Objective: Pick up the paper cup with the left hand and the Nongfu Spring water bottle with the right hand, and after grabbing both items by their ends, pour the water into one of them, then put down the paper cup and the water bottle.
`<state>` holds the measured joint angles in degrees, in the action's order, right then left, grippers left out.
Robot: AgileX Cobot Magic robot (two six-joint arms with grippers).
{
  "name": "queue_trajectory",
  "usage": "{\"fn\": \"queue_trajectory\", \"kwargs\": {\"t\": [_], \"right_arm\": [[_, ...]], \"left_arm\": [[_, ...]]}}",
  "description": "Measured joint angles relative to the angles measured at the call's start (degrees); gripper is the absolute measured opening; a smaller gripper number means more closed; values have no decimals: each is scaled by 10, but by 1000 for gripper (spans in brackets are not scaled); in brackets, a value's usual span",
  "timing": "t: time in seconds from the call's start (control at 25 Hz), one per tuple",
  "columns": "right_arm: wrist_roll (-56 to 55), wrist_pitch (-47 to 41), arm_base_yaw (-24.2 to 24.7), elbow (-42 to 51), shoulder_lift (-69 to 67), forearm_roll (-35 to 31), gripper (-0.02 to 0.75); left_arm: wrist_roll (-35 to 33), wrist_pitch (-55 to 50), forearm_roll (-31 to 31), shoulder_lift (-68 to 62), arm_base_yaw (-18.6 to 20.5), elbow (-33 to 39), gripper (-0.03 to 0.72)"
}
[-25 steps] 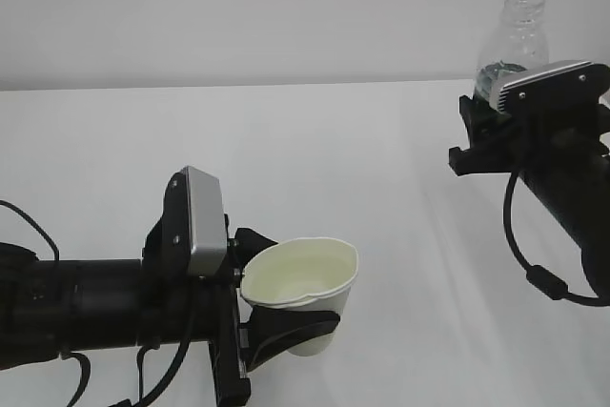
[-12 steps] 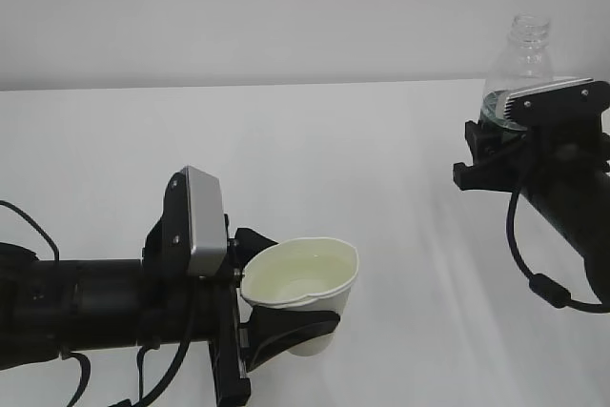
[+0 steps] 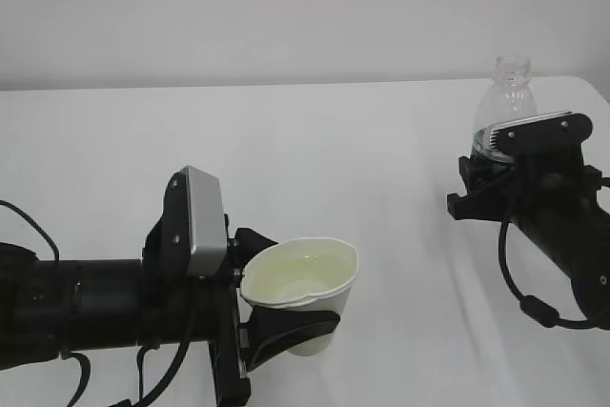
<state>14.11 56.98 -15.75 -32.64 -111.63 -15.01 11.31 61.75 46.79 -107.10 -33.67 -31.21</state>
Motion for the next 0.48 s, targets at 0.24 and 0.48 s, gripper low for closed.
{"fn": "queue_trajectory", "kwargs": {"t": [0.24,0.48], "right_arm": [[-8,21,0,0,-16,4,458],[-45,49,0,0,-42,9,458]], "left_arm": [[0,-6,0,0,0,0,410],[0,-8,0,0,0,0,410]]}}
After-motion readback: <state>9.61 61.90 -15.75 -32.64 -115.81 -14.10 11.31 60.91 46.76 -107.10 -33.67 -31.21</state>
